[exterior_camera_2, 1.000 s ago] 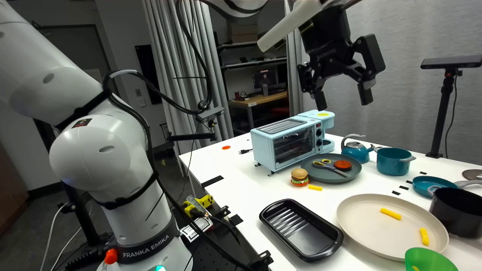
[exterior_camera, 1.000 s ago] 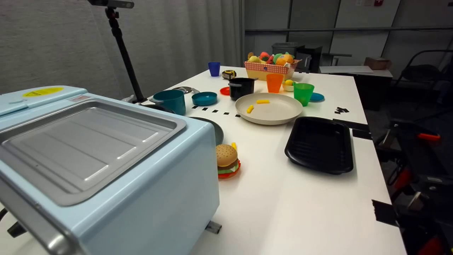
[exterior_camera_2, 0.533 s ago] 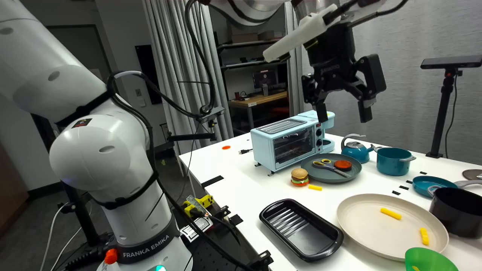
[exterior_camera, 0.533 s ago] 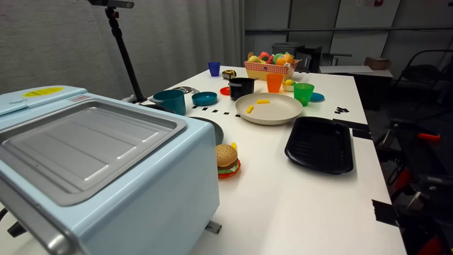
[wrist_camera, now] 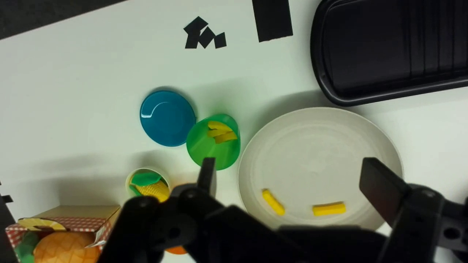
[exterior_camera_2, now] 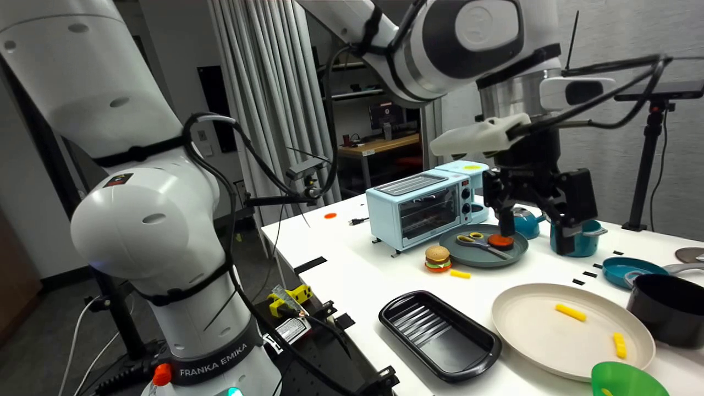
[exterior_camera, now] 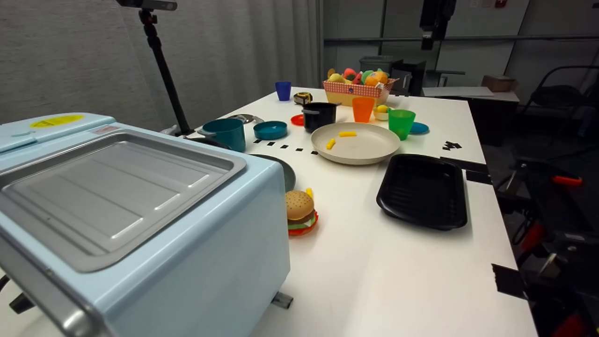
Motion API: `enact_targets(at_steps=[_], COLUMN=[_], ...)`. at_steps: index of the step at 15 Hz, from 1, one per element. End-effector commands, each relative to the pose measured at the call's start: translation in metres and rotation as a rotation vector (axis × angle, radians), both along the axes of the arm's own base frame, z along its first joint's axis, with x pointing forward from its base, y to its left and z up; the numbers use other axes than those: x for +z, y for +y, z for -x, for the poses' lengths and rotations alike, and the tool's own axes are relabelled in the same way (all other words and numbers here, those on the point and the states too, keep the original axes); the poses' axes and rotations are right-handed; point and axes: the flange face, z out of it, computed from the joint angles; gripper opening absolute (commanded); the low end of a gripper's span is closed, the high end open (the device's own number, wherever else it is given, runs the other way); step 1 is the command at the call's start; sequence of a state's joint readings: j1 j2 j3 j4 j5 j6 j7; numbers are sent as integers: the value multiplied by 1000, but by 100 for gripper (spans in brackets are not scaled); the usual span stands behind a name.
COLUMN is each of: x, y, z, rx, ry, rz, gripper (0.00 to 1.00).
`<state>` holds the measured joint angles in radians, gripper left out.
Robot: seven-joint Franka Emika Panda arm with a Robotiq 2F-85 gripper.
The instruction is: Put the toy fries in the green cup
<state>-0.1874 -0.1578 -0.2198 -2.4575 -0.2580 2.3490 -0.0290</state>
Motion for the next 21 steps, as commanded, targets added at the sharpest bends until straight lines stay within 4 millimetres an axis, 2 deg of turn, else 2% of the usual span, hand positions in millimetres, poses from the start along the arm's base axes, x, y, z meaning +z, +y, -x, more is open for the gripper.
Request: enact_targets(at_steps=[1, 2, 5, 14, 17, 18, 21], x=[-18, -15, -23, -23, -37, -39, -59], y=[-19, -7, -13, -15, -9, -22, -28], z=[-31, -14, -28, -30, -38, -41, -58], rx=[-106, -50, -80, -86, -108, -127, -205], ry=[24, 15, 21, 18, 11, 8, -4], rz=[-46, -22, -36, -35, -19, -18, -18], gripper=[100, 100, 100, 100, 100, 100, 100])
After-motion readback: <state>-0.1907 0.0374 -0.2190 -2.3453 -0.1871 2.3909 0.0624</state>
